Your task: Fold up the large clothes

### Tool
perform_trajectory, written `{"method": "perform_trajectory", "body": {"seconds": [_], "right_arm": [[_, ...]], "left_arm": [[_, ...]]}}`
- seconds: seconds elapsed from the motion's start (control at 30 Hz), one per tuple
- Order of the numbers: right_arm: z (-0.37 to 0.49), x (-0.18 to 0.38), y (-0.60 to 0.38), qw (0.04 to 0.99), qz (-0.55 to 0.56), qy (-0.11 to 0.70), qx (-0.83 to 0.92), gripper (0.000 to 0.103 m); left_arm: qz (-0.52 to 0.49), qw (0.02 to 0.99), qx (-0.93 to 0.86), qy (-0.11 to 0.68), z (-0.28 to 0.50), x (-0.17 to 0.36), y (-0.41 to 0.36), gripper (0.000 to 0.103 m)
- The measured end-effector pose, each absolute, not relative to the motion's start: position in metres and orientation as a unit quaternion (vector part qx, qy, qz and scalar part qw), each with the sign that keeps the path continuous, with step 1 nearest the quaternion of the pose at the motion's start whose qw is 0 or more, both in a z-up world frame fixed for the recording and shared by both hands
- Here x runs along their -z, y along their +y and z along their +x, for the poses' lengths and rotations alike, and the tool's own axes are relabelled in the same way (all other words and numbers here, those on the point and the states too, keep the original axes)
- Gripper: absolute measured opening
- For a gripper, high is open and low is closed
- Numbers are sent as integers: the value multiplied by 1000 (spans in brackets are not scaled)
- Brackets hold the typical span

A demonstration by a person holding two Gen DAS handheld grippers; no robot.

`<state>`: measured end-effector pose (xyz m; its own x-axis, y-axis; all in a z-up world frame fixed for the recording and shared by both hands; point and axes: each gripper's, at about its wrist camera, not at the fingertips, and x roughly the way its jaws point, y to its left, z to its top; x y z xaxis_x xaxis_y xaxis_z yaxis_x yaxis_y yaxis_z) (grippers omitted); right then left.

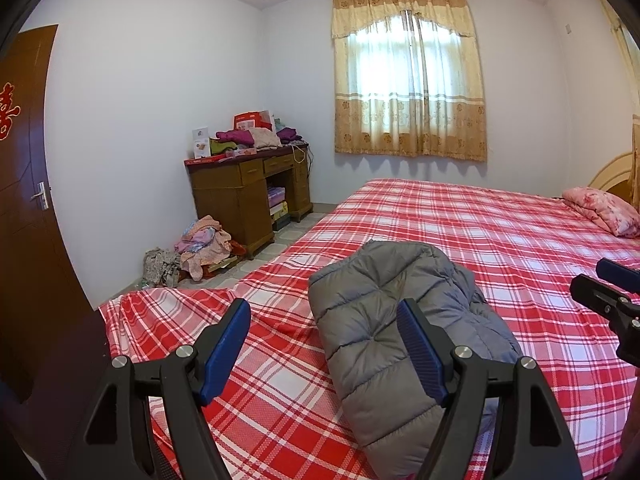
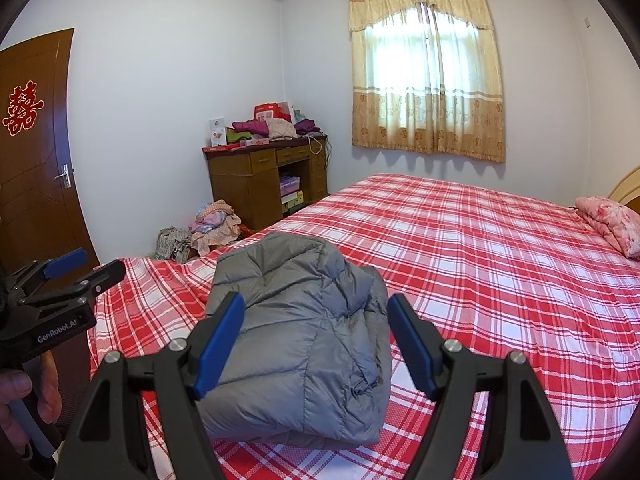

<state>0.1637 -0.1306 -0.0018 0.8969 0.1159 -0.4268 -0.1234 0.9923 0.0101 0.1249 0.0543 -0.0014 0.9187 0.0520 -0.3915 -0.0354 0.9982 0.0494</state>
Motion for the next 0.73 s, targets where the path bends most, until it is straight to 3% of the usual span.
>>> {"method": "perform_trajectory", "body": {"seconds": [0.73], "right_arm": [[165, 7, -128, 972, -14, 225, -69, 77]], "left_arm": [[41, 980, -33, 193, 125, 9, 52, 76]]}}
